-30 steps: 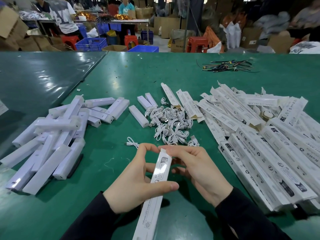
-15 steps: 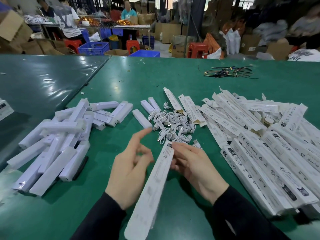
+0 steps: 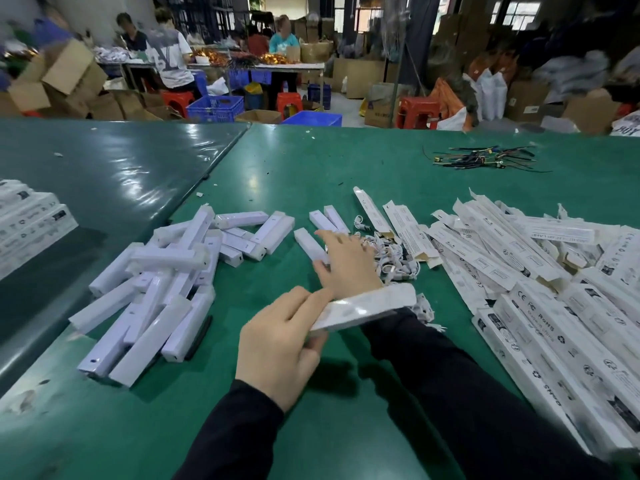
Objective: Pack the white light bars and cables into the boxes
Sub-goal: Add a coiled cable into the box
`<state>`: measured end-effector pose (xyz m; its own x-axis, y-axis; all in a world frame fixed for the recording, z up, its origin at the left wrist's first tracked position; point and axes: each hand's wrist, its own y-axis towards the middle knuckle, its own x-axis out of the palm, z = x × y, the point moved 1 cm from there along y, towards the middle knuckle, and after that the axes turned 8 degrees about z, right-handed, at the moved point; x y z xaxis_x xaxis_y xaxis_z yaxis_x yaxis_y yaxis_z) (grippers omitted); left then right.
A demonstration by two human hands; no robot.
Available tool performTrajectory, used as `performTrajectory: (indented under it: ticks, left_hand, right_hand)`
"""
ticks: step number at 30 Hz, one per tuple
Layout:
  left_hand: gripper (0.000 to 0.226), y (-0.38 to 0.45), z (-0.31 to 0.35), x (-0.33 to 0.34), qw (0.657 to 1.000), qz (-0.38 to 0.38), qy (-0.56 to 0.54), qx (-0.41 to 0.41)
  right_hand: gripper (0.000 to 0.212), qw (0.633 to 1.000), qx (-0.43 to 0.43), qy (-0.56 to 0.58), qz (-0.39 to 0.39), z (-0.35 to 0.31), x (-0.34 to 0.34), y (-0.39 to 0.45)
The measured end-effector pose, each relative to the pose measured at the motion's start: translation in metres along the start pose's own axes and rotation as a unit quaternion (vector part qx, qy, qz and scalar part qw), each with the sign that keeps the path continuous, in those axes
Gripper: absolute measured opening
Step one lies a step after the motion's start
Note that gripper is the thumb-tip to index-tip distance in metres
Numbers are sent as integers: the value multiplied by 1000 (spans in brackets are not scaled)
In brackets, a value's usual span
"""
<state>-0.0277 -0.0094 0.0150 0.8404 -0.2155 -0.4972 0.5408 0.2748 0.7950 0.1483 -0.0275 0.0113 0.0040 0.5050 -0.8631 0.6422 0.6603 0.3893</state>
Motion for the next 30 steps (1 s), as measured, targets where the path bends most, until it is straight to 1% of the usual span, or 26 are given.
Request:
performTrajectory:
  ticks: [2, 4, 5, 6, 7, 8, 9, 10, 11, 12, 13, 14, 15, 16, 17, 18, 19, 22, 23, 26, 28, 30]
  left_hand:
    - [45, 2, -1, -3, 998, -25, 41, -40]
    - [49, 3, 0, -5, 994, -44, 70, -75]
    - [51, 3, -1, -6, 992, -49, 74, -91]
    - [54, 2, -1, -5, 991, -51, 75, -98]
    - [56, 2, -1, -5, 990, -51, 77, -103]
    - [55, 2, -2, -5, 989, -50, 79, -111]
    - [53, 2, -2, -5, 988, -50, 80, -120]
    - [52, 2, -2, -4, 987, -49, 81, -130]
    - [52, 2, -2, -3, 986, -47, 83, -137]
    - [52, 1, -2, -2, 985, -47, 84, -143]
    - [52, 1, -2, -1, 984, -50, 80, -151]
    - [52, 1, -1, 0, 984, -57, 69, -157]
    - [51, 0, 0, 0, 984, -68, 49, -160]
    - [49, 0, 1, 1, 984, -81, 22, -158]
    - [47, 0, 3, 2, 983, -97, -5, -154]
    - [44, 0, 4, 2, 981, -114, -30, -151]
    - [41, 0, 6, 3, 979, -129, -53, -151]
    - [33, 2, 9, 4, 964, -146, -134, -179]
    - [31, 2, 9, 4, 958, -148, -157, -189]
    - [26, 3, 11, 2, 950, -163, -187, -188]
    - [24, 3, 13, 2, 950, -176, -194, -173]
    - [21, 3, 14, 1, 946, -189, -206, -162]
  right_hand:
    - [46, 991, -9, -124, -56, -4, 14, 12]
    - [34, 981, -15, -178, -78, -8, 16, 19]
    - [25, 981, -16, -176, -77, -8, 14, 18]
    - [17, 989, -18, -134, -65, -7, 11, 15]
    - [15, 998, -16, -50, -37, -5, 7, 10]
    - [18, 998, 1, 63, 7, -2, 1, 2]
    - [23, 980, 40, 184, 57, -1, -9, -8]
    - [29, 945, 86, 298, 107, 0, -21, -18]
    - [34, 896, 133, 402, 136, 2, -35, -26]
    - [39, 832, 172, 507, 144, 3, -49, -34]
    - [43, 754, 210, 608, 131, 6, -63, -43]
    - [46, 669, 245, 695, 97, 10, -75, -52]
    - [47, 594, 269, 756, 55, 14, -85, -61]
    - [43, 544, 283, 790, 18, 19, -93, -71]
    - [39, 515, 290, 807, -12, 22, -100, -81]
    - [35, 503, 292, 813, -29, 25, -104, -91]
    - [33, 506, 289, 812, -40, 26, -107, -99]
    - [24, 543, 300, 782, -55, 28, -109, -110]
    - [23, 551, 308, 774, -54, 26, -109, -110]
    - [16, 558, 314, 766, -55, 18, -109, -109]
    - [18, 563, 303, 767, -60, 14, -110, -109]
    - [25, 563, 302, 767, -55, 12, -109, -110]
